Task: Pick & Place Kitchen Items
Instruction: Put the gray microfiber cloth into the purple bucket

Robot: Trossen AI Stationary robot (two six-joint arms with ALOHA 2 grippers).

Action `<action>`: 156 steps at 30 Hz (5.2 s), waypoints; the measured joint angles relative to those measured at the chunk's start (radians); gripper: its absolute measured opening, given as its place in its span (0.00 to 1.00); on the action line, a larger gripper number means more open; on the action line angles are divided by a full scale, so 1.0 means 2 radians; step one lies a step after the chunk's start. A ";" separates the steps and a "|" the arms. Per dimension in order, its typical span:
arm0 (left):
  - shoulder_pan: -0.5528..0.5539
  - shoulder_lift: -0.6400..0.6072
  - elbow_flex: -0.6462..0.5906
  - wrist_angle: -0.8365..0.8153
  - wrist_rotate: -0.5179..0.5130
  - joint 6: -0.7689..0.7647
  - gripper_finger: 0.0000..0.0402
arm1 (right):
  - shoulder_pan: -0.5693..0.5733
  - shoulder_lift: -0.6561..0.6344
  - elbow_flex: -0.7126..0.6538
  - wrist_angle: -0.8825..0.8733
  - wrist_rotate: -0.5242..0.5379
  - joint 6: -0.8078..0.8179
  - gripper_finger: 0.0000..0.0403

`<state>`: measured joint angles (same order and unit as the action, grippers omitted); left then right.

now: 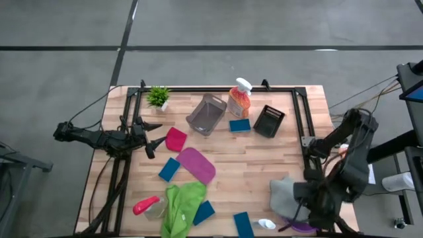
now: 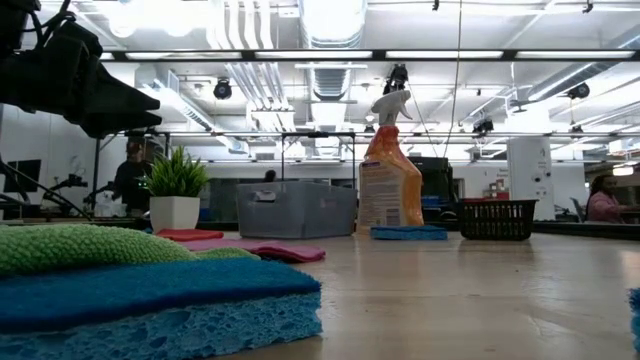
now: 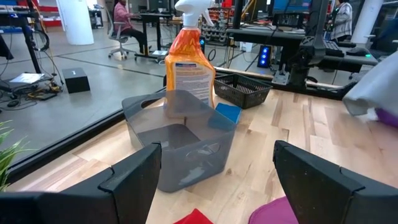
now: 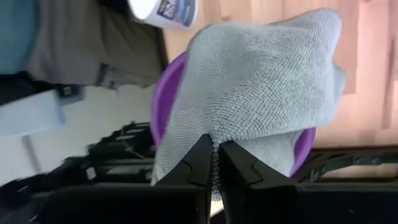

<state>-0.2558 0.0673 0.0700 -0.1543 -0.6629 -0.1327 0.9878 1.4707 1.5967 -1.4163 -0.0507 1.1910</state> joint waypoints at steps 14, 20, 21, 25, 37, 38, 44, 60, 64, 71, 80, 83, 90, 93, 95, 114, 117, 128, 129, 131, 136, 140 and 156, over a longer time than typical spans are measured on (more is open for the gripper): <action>0.000 0.000 0.000 0.000 0.000 -0.003 0.78 | 0.048 0.066 -0.075 0.034 -0.012 0.037 0.04; 0.000 0.000 0.000 0.000 0.000 -0.003 0.78 | 0.053 0.067 -0.141 0.083 -0.024 0.039 0.04; 0.000 0.000 0.000 0.000 0.000 -0.003 0.78 | 0.054 0.067 -0.148 0.083 -0.024 0.042 0.04; 0.000 0.000 0.000 0.000 0.000 -0.003 0.78 | 0.054 0.068 -0.165 0.084 -0.023 0.056 0.04; 0.000 0.000 0.000 0.000 0.000 -0.001 0.78 | 0.055 0.068 -0.181 0.082 -0.031 0.110 0.31; 0.000 0.000 0.000 0.000 0.000 0.000 0.78 | 0.055 0.068 -0.181 0.084 -0.033 0.111 0.37; 0.000 0.000 0.000 0.000 0.000 0.001 0.78 | 0.055 0.068 -0.181 0.096 -0.054 0.127 0.64; 0.000 0.000 0.000 0.000 0.000 0.001 0.78 | 0.053 0.067 -0.035 -0.043 0.080 0.165 0.73; 0.000 0.000 0.000 0.000 0.000 -0.001 0.78 | 0.023 0.060 -0.015 -0.077 0.106 0.140 0.73; 0.000 0.000 0.000 0.000 0.000 -0.001 0.78 | -0.085 0.046 -0.018 -0.078 0.105 0.012 0.73; 0.000 0.000 0.000 0.000 0.000 -0.003 0.78 | -0.190 0.029 -0.035 -0.040 0.027 -0.115 0.73; 0.000 0.000 0.000 0.000 0.000 -0.003 0.78 | -0.201 0.029 -0.047 -0.015 0.010 -0.130 0.73; 0.000 0.000 0.000 0.000 0.000 -0.003 0.78 | -0.210 0.030 -0.104 0.058 -0.032 -0.141 0.73; 0.000 0.000 0.000 0.000 0.000 -0.003 0.78 | -0.210 0.030 -0.124 0.063 -0.038 -0.141 0.73; 0.000 0.000 0.000 0.000 0.000 -0.003 0.78 | -0.210 0.030 -0.137 0.067 -0.045 -0.143 0.73; 0.000 0.000 0.000 0.000 0.000 -0.009 0.78 | -0.217 0.031 -0.188 0.116 -0.063 -0.177 0.72; 0.000 0.000 0.000 0.000 0.000 -0.009 0.78 | -0.217 0.031 -0.188 0.116 -0.064 -0.177 0.66; 0.000 0.000 0.000 0.000 0.000 -0.008 0.78 | -0.217 0.031 -0.188 0.119 -0.078 -0.192 0.38; 0.000 0.000 0.000 0.000 0.000 -0.008 0.78 | -0.217 0.031 -0.188 0.119 -0.078 -0.193 0.35; 0.000 0.000 0.000 0.000 0.000 -0.008 0.78 | -0.217 0.031 -0.188 0.119 -0.078 -0.194 0.30; 0.000 0.000 0.000 0.000 0.000 -0.007 0.78 | -0.218 0.031 -0.188 0.119 -0.077 -0.195 0.09; 0.000 0.000 0.000 0.000 0.000 -0.007 0.78 | -0.214 0.031 -0.188 0.119 -0.056 -0.199 0.05; 0.000 0.000 0.000 0.000 0.000 0.001 0.78 | -0.144 0.015 -0.110 0.115 0.075 -0.205 0.04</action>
<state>-0.2558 0.0678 0.0692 -0.1546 -0.6632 -0.1303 0.6995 1.4999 1.3772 -1.1870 0.1002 0.7815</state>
